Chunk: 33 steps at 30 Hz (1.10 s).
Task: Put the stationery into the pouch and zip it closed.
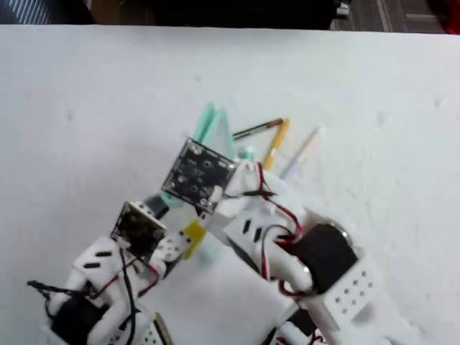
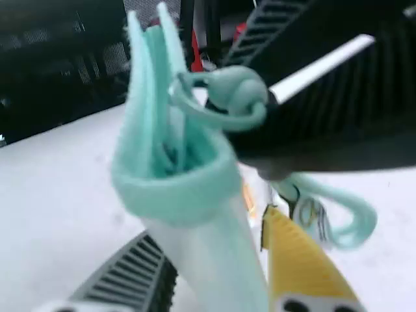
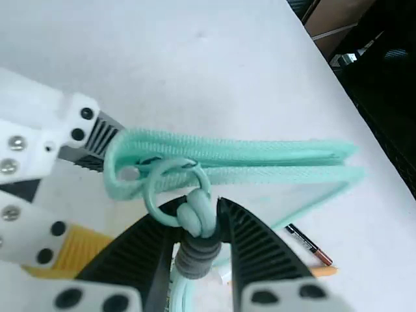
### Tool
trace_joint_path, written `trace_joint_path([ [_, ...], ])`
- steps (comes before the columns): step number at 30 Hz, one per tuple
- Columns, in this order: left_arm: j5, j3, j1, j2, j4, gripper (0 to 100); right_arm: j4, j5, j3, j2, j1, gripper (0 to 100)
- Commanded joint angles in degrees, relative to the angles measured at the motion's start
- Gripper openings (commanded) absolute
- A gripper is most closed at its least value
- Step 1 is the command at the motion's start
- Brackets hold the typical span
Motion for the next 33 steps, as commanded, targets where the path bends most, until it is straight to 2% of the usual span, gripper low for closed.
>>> trace_joint_path([
  [1,-1.67,-5.98,2.24,-0.57,6.15,21,-0.57,0.18,-0.44,-0.48,-0.13,1.7],
  [5,-2.55,-2.11,2.15,-0.57,3.08,20,-0.31,0.18,-0.53,-0.66,-0.13,1.7],
  [9,-2.81,0.35,2.15,-0.57,0.44,13,-0.48,0.18,-0.53,-3.91,-0.13,1.7],
  [17,-2.90,0.62,2.51,-0.57,0.62,2,-5.14,0.18,-0.62,-9.19,0.22,1.7],
  [22,-3.08,2.73,2.51,-0.57,0.00,2,-11.03,0.18,-0.53,-9.10,0.22,1.7],
  [26,-6.95,5.63,2.59,-0.57,-2.46,2,-12.53,0.35,-0.18,-8.66,1.80,1.6],
  [33,-7.03,5.63,2.59,-0.57,-1.85,2,-11.38,6.77,-0.26,-3.82,8.48,1.6],
])
